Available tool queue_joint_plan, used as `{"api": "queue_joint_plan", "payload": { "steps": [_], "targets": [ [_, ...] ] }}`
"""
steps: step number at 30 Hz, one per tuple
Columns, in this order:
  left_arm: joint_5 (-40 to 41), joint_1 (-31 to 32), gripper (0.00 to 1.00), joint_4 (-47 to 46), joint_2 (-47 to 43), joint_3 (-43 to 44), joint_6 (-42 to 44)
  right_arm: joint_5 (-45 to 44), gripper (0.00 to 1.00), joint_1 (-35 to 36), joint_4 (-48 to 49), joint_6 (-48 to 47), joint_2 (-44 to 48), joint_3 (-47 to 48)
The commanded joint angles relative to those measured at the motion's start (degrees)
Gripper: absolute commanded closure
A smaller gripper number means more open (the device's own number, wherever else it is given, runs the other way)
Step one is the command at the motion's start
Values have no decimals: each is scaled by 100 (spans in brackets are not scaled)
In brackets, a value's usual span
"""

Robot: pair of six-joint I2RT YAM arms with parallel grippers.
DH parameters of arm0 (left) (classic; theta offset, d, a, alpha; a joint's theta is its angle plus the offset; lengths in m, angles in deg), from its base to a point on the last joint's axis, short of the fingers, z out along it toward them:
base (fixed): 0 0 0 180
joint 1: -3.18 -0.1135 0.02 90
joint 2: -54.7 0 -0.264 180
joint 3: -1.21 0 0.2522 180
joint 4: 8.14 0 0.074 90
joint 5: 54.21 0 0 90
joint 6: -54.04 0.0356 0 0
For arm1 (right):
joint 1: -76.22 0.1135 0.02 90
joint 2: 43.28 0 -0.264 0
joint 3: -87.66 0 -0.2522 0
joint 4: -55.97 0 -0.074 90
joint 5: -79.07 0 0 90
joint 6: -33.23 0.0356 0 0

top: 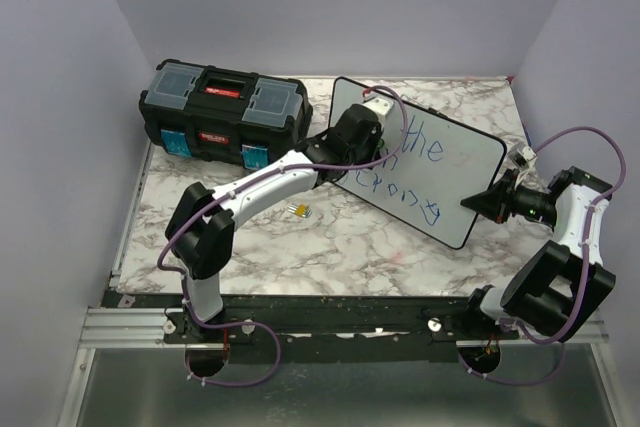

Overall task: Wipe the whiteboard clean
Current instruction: Erase the whiteboard at the center of the board.

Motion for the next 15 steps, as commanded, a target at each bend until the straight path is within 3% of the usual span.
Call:
{"api": "queue_joint_plan", "payload": {
  "steps": [1, 8, 15],
  "targets": [
    [-174, 341, 100, -57, 93, 65, -67, 234, 99, 57, -105, -183, 35, -36],
    [-126, 407, 100, 4, 182, 82, -91, 241, 99, 67, -111, -153, 88, -48],
    [-164, 13, 100, -113, 11, -234, -165, 242, 99, 59, -108, -148, 124, -57]
  ]
}}
